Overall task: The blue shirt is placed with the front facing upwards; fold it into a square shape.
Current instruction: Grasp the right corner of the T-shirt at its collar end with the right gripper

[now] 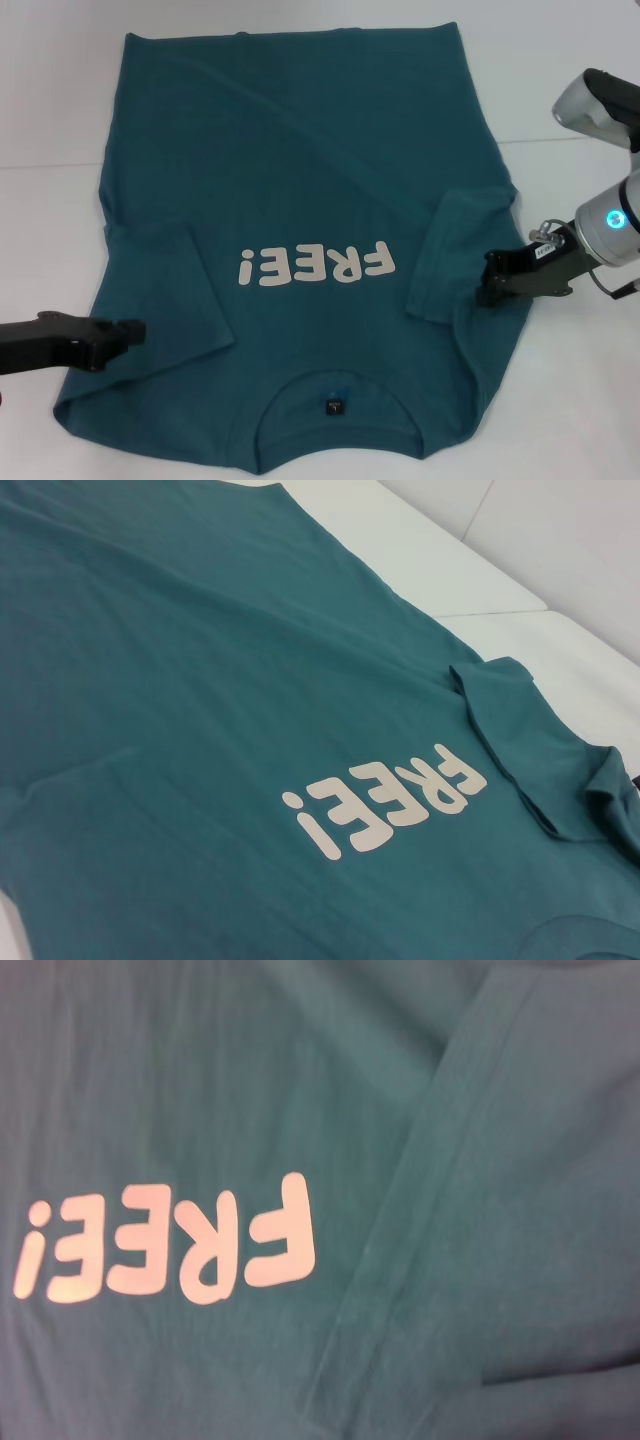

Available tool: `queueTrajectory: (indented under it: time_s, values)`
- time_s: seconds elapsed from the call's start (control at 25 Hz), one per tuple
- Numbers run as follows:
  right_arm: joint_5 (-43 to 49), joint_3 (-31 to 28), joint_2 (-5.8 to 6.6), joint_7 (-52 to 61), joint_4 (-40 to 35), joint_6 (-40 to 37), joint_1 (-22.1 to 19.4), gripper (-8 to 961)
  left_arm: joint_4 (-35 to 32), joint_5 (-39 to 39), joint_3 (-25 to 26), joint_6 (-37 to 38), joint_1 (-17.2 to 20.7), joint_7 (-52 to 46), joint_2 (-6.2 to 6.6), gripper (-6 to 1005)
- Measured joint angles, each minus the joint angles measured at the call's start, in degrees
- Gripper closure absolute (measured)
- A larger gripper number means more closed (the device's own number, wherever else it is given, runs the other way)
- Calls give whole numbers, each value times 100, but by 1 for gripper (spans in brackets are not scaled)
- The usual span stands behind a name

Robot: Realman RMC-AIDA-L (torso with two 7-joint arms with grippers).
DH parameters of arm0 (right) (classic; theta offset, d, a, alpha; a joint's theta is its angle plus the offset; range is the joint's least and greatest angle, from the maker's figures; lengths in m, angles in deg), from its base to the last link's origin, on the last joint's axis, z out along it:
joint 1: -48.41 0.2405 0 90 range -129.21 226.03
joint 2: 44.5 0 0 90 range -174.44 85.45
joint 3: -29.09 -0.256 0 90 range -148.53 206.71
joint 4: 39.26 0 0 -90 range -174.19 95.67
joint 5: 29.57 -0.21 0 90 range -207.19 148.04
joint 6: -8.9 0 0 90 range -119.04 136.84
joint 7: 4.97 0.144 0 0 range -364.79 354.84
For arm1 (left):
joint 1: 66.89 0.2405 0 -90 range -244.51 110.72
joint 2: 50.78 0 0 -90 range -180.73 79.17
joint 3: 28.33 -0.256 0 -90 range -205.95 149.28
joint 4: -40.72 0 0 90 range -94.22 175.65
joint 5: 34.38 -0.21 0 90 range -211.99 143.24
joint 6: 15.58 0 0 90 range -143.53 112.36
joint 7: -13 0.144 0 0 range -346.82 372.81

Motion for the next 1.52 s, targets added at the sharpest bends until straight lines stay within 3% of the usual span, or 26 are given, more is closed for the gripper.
queueTrajectory:
  time_s: [0.32, 0.48, 0.64, 0.88, 1.32, 1.36, 1.52]
  values:
    - [-529, -59, 61, -131, -94, -103, -342, 885, -4, 6, 70, 8, 7, 0, 0, 948]
    - [-891, -280, 162, -80, -79, -311, -369, 850, 4, 14, 76, 9, -26, 0, 0, 948]
    - [-808, -277, 165, 113, -236, -402, -358, 815, 18, 17, 73, 9, -51, 1, 0, 948]
    - [-633, -259, 151, 417, -253, -304, -230, 587, 19, 18, 63, 9, -62, 38, 0, 948]
    - [56, -291, 24, 650, -4, -80, 190, 374, 24, 18, 51, 14, -63, 144, -19, 948]
    - [123, -300, 12, 655, 155, -34, 291, 135, 25, 18, 46, 15, -63, 157, -19, 948]
    - [269, -320, -2, 659, 353, 13, 437, 106, 38, 18, 41, 13, -72, 218, -27, 948]
